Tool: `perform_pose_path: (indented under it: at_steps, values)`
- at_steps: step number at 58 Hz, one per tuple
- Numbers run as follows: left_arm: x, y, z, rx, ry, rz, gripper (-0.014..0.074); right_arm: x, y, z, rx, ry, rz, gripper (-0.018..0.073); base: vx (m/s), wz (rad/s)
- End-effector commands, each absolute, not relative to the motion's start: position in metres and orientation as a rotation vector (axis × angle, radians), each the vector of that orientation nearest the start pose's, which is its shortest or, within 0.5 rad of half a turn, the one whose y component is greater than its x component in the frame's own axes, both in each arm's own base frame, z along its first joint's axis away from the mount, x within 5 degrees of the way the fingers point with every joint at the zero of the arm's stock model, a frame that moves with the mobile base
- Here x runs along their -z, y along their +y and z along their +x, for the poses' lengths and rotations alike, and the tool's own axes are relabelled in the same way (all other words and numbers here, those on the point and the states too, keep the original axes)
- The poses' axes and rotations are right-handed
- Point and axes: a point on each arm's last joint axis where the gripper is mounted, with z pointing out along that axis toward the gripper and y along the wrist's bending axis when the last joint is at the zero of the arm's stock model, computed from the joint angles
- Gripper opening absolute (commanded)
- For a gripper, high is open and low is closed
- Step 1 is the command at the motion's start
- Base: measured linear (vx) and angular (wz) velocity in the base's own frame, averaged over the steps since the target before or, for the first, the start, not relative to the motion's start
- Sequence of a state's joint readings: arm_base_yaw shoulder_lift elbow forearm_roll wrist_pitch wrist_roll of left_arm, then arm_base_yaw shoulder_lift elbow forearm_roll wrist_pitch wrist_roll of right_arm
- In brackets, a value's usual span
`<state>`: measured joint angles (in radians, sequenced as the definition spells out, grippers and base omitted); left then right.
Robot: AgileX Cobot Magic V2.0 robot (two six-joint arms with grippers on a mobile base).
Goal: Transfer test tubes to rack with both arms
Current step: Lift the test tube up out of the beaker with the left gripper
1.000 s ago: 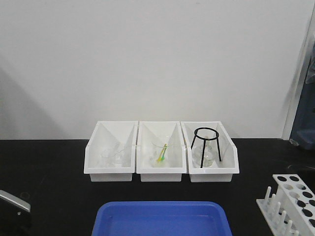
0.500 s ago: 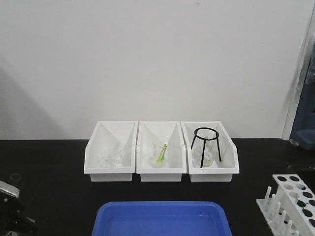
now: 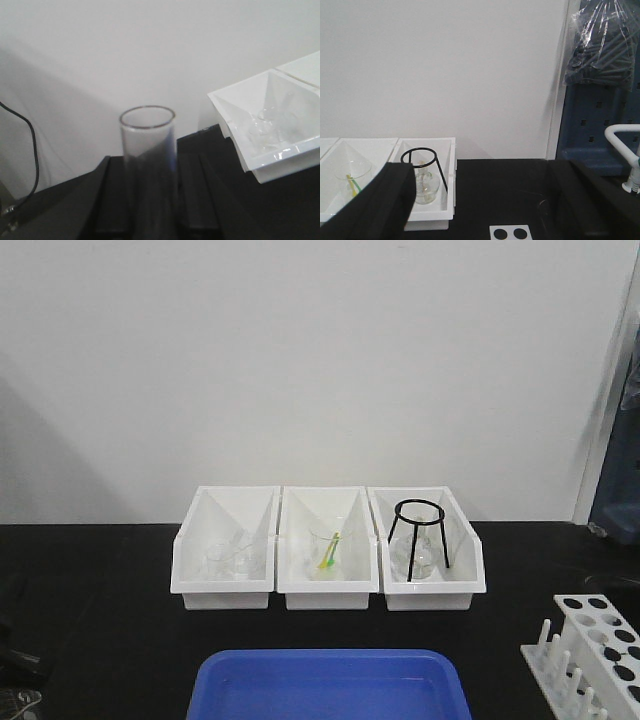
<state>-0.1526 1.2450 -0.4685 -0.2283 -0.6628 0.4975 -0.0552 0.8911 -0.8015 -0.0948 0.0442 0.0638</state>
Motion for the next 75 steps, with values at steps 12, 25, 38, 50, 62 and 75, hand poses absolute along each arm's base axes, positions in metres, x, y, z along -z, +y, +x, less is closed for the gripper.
perform_pose_path:
  at_steps: [12, 25, 38, 50, 62, 75]
  values:
    - [-0.265, -0.027, 0.241, -0.106, 1.617, 0.165, -0.0022, -0.401, -0.012, 0.191, 0.083, 1.515, 0.011, 0.0587, 0.0, 0.0]
    - [-0.278, -0.036, 0.248, -0.007, 1.619, 0.206, -0.0022, -0.401, -0.012, 0.191, 0.084, 1.519, 0.011, 0.0587, 0.0, 0.0]
    - [-0.311, -0.051, 0.258, 0.132, 1.548, 0.288, -0.0022, -0.4, -0.012, 0.191, 0.084, 1.524, 0.012, 0.0587, 0.0, 0.0]
    - [-0.341, -0.078, 0.253, 0.402, 1.408, 0.489, -0.0022, -0.395, -0.012, 0.193, 0.052, 1.578, 0.047, 0.0587, 0.0, 0.0]
    - [-0.363, -0.101, 0.256, 0.666, 1.363, 0.667, -0.0022, -0.379, 0.01, 0.212, -0.017, 1.666, -0.057, 0.0587, 0.0, 0.0]
    - [-0.37, -0.107, 0.277, 0.741, 1.352, 0.662, -0.002, -0.347, 0.067, 0.242, -0.125, 1.745, -0.322, 0.0587, 0.0, 0.0]
